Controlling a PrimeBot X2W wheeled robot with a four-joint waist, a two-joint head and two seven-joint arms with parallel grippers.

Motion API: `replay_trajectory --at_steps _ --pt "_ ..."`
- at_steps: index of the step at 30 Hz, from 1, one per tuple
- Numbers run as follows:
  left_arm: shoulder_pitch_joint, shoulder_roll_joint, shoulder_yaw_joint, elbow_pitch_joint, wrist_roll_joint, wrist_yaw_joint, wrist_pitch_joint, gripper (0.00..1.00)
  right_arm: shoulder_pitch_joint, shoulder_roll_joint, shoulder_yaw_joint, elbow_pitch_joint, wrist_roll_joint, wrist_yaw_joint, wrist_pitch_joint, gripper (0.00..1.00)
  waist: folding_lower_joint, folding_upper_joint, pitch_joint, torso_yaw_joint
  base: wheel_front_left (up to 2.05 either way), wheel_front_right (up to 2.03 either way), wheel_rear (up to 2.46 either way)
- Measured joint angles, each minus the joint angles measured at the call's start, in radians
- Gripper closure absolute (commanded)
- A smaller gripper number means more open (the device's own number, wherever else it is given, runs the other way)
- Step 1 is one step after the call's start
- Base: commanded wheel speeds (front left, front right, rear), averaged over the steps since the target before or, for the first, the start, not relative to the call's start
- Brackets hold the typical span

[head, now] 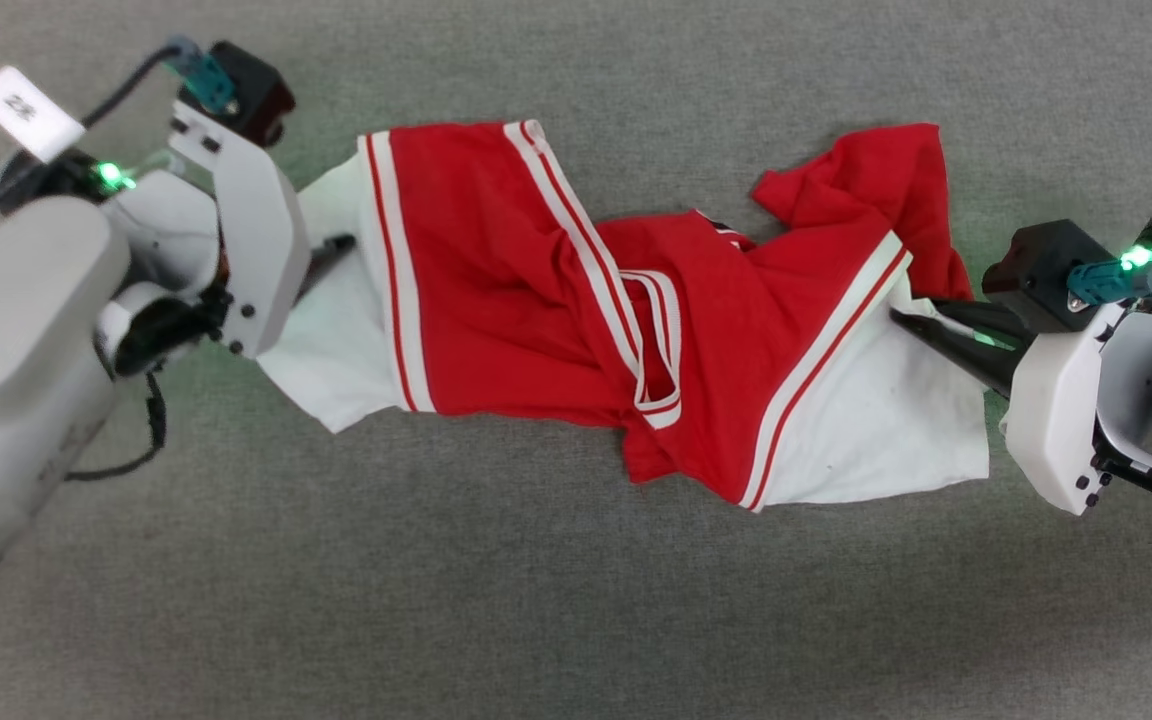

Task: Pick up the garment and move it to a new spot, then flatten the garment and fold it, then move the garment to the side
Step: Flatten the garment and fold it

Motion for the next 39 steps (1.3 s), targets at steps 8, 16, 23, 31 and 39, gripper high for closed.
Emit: replay_trajectory --at_steps 8,16,23,31,39 --pt "-0.058 0.001 -0.083 0.075 -0.103 0.0 -0.004 0.0 -0.02 0.014 0.02 0.008 0.001 0.0 -0.006 1.0 0.0 0.0 0.019 -0.021 0.0 0.0 0.0" --pt "-0.069 0.011 -0.121 0.058 -0.245 0.004 0.053 1.0 -0.036 0.019 0.032 0.02 0.0 0.0 -0.029 1.0 0.0 0.0 0.016 -0.027 0.0 0.0 0.0" --pt "-0.06 0.004 -0.139 0.046 -0.277 0.002 -0.077 1.0 -0.038 0.0 -0.031 0.053 0.024 0.0 -0.089 1.0 0.0 0.0 -0.014 -0.018 0.0 0.0 0.0" --pt "-0.109 0.023 -0.084 -0.041 -0.322 0.002 -0.297 1.0 -0.037 -0.056 -0.202 0.069 0.044 0.0 -0.161 1.0 0.0 0.0 -0.053 0.007 0.0 0.0 0.0" --pt "-0.116 0.053 -0.042 -0.126 -0.417 0.002 -0.376 1.0 -0.009 -0.029 -0.406 0.169 0.03 0.0 -0.193 1.0 0.0 0.0 -0.035 0.028 0.0 0.0 0.0"
